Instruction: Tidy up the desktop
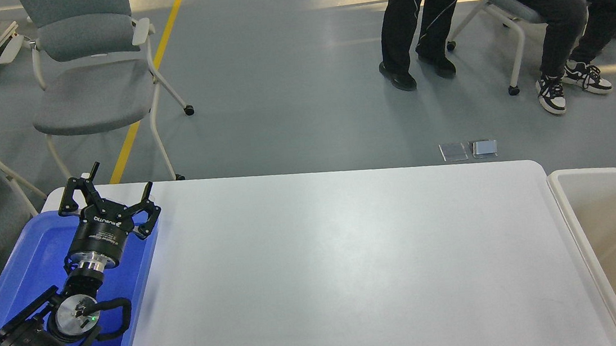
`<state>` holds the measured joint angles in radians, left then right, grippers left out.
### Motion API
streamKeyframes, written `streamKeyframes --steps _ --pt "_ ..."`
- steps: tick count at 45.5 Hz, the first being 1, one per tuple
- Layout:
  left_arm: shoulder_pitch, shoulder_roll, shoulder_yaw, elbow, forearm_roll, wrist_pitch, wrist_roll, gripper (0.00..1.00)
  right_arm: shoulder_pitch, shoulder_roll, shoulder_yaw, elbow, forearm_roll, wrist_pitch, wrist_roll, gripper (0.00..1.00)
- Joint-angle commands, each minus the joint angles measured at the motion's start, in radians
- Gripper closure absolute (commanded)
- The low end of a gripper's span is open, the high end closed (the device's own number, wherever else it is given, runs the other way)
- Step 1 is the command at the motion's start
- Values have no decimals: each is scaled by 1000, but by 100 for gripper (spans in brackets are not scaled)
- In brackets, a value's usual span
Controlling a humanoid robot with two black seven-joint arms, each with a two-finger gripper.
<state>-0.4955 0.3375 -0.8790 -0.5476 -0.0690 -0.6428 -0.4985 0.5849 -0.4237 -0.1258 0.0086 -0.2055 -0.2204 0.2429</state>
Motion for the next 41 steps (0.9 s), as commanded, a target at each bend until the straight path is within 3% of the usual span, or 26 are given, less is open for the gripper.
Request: streamKeyframes --steps 1,9,16,30,41 --pt "0 0 0 0 0 0 0 0 4 5 2 16 0 21 7 0" --pt "0 0 0 0 0 0 0 0 61 -32 80 7 6 249 7 0" --pt "0 0 0 0 0 0 0 0 75 -85 282 66 29 302 16 0" --pt "0 0 0 0 2 0 0 0 33 -385 616 772 29 299 22 0" --pt "0 0 0 0 0 0 0 0 -62 -348 862 961 29 279 24 0"
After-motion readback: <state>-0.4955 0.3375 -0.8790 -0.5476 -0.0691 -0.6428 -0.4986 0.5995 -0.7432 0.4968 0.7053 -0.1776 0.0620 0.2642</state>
